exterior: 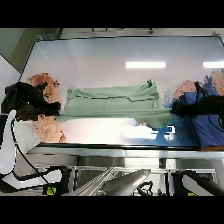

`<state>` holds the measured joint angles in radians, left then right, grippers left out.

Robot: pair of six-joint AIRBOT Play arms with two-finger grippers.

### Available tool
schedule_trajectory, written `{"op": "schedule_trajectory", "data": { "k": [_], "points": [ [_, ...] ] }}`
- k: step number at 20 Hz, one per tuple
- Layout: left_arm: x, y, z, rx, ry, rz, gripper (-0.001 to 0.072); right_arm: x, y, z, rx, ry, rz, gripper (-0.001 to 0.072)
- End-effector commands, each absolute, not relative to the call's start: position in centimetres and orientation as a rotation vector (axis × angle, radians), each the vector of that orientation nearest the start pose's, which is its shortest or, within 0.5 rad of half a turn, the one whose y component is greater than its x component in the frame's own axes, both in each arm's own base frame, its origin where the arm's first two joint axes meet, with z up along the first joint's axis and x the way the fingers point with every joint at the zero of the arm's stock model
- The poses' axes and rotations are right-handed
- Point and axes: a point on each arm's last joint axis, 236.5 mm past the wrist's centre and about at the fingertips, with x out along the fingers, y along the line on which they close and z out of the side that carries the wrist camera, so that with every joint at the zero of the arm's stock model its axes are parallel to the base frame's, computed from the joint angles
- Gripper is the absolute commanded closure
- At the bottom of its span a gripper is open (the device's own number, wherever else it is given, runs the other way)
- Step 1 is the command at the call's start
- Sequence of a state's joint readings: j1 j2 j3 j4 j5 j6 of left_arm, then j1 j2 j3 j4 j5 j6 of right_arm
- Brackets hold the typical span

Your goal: Fold the shirts.

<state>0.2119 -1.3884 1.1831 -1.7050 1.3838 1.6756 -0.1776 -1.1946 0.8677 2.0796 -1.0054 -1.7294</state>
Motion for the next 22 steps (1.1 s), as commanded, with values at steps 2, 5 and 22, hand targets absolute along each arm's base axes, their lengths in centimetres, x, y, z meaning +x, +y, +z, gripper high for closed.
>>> {"op": "schedule_trajectory", "data": {
  "k": [2,5,22],
  "points": [
    [42.7,3.1,-1.1,-0.210,1.382,0.000,0.0693,45.6,7.0,-0.2,0.486,1.038,0.257,0.0696],
    [47.0,2.3,-2.9,-0.193,1.346,-0.015,0.0693,50.3,8.7,-1.7,0.466,1.024,0.279,0.0696],
    [52.1,-1.7,0.2,-0.113,1.368,-0.121,0.0012,49.0,4.1,-6.7,0.591,1.307,0.361,0.0000]
  ]
}}
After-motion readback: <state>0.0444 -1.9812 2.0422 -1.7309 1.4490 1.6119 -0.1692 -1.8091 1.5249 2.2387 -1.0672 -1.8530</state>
